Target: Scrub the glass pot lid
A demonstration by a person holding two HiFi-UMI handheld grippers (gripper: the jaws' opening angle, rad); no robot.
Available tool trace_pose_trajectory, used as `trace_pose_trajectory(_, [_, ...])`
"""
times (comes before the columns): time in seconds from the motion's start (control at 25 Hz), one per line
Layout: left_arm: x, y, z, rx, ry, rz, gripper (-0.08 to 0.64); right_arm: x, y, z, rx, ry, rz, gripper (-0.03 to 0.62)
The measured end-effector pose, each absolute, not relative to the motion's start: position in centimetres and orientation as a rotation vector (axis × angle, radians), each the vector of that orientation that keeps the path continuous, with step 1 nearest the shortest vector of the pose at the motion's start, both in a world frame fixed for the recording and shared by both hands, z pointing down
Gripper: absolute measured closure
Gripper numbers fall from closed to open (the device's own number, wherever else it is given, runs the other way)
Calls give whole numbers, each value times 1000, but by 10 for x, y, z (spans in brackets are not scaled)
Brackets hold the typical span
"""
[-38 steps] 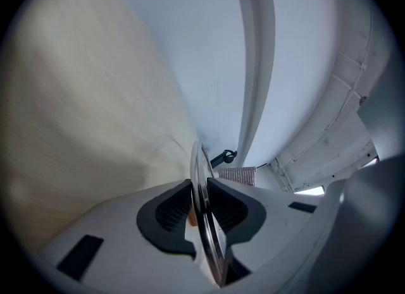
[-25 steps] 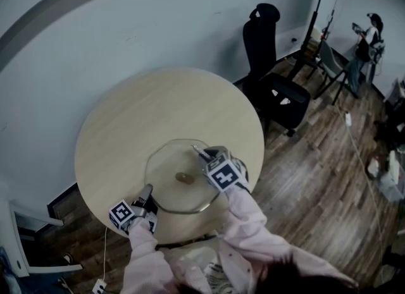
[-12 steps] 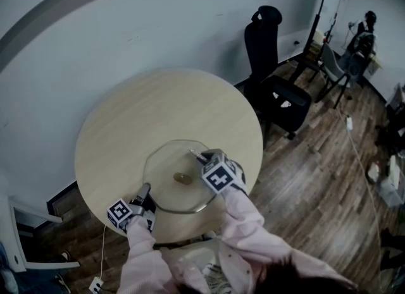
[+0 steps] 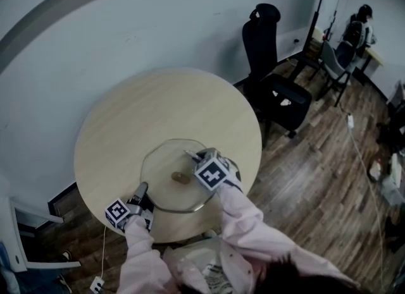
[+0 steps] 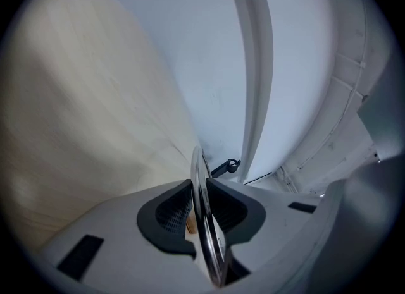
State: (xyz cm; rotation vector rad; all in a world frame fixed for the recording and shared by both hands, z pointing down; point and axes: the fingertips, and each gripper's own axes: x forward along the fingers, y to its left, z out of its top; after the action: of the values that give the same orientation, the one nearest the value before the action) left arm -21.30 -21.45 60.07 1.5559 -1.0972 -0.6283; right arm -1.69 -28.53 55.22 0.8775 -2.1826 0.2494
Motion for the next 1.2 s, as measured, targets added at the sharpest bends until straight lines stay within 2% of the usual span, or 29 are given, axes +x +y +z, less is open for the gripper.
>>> trace_pose_trajectory(1.2, [-211,-207,606,1532,-1095,-640,494,-63,-245,562,710,-2222,240,507])
